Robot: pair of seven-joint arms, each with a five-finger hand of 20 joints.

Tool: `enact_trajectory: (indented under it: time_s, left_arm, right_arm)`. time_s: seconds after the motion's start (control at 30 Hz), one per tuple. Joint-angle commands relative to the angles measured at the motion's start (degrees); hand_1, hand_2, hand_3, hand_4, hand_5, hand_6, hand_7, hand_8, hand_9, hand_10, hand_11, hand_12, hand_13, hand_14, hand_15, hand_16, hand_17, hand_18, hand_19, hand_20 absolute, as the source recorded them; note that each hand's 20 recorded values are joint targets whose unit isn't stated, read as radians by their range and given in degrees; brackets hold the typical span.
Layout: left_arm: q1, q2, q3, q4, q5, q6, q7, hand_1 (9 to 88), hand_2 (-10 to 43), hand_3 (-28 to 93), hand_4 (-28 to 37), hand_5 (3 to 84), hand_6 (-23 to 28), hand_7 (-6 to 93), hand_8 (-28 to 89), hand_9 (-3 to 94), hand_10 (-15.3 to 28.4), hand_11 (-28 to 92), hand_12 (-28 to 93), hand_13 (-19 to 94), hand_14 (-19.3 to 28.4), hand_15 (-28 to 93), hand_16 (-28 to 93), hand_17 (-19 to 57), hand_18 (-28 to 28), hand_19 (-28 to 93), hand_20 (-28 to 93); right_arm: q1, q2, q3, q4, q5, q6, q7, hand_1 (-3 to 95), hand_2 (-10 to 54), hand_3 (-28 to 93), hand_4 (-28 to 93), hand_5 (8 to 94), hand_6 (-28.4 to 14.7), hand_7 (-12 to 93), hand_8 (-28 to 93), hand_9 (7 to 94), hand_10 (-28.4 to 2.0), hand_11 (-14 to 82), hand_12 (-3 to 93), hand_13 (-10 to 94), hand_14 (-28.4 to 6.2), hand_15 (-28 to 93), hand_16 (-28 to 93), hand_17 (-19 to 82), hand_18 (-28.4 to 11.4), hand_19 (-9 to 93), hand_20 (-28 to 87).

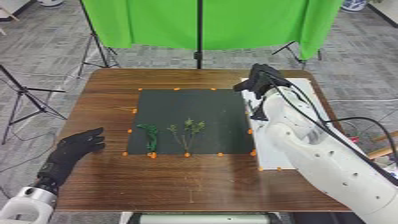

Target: Arrange flowers

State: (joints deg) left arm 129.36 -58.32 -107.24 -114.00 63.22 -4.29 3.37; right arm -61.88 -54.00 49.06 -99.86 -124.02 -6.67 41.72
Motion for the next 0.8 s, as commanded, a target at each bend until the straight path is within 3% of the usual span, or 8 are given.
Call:
enact_trajectory:
  time_s: [0.03,0.07,0.13,0.23,0.4,0.53,0.8]
  left_arm:
    - [1.02,-0.22,1.61,-0.09,-0.25,6.53,4.7,26.9,-0.7,65,-18.8,45.0,6.6,6.6,-5,42.9,14.0,16,12,37,19.1,20,2,9.6,14.7,12,19]
    - [1.11,-0.12,2.07,-0.11,-0.2,8.33,5.72,27.7,-1.3,66,-18.6,45.0,6.6,6.6,-5,42.9,14.0,16,12,37,19.0,20,2,10.3,14.7,13,19]
    - [1.22,-0.06,2.55,0.02,-0.85,10.46,7.54,31.9,-3.3,66,-16.8,44.1,6.2,7.8,-5,41.3,13.5,17,12,36,18.1,19,1,12.0,14.7,15,21]
    - [1.44,-0.02,2.78,0.0,-1.57,12.04,8.7,38.1,-5.3,67,-14.3,41.7,5.4,9.8,-6,38.0,12.3,18,12,33,16.3,18,1,14.3,14.1,16,23]
    - [1.8,-0.45,2.34,-0.23,-1.25,10.42,7.39,39.0,-6.5,66,-12.3,40.8,5.1,11.2,-6,36.9,11.8,18,11,33,15.9,18,2,13.9,13.9,16,24]
    - [1.58,-0.68,1.96,-0.17,-0.82,8.03,5.77,37.2,-6.7,66,-12.0,41.3,5.2,11.2,-7,37.3,12.1,18,11,34,16.7,19,2,12.7,14.0,15,23]
    - [1.51,-0.6,2.13,-0.12,-0.84,7.73,5.4,35.4,-6.2,66,-12.5,42.0,5.5,10.4,-6,37.7,12.3,18,11,34,17.3,19,2,11.7,14.2,14,22]
  right_arm:
    - [1.61,0.22,-1.44,5.34,-0.05,-1.36,1.96,26.4,-9.5,61,-10,81.9,-3.4,16,-8,92.2,-12.3,40.8,32.0,93,-2.4,68,43,69,-16.7,93,66]
    - [1.55,0.19,-1.46,5.83,0.01,-1.75,2.23,26.5,-9.5,61,-10,81.8,-3.4,16,-8,92.0,-12.3,41.0,32.1,93,-2.4,68,43,69,-16.7,93,66]
    - [1.29,0.24,-1.39,6.37,0.08,-2.43,2.6,26.6,-9.5,61,-10,81.8,-3.4,16,-8,91.8,-12.4,41.2,32.2,93,-2.4,68,43,69,-16.7,93,66]
    - [0.97,0.39,-1.81,7.06,-0.08,-3.34,3.18,26.7,-9.5,61,-10,81.8,-3.4,16,-8,91.8,-12.4,41.3,32.1,93,-2.4,68,43,69,-16.7,93,66]
    - [0.13,0.5,-1.84,7.86,-0.31,-5.58,3.92,27.1,-9.5,62,-10,81.7,-3.5,16,-8,91.7,-12.4,41.4,31.9,93,-2.5,68,43,69,-16.5,93,66]
    - [-0.96,0.73,-1.62,7.86,-0.12,-5.54,4.2,26.9,-9.5,61,-10,81.8,-3.9,16,-8,91.4,-12.6,41.7,32.0,93,-2.5,68,43,69,-16.5,93,66]
    - [-2.5,0.63,-2.12,7.85,0.05,-5.6,4.53,26.1,-9.5,60,-10,82.2,-4.3,16,-7,91.4,-12.8,41.8,31.8,93,-2.7,68,43,69,-16.2,93,65]
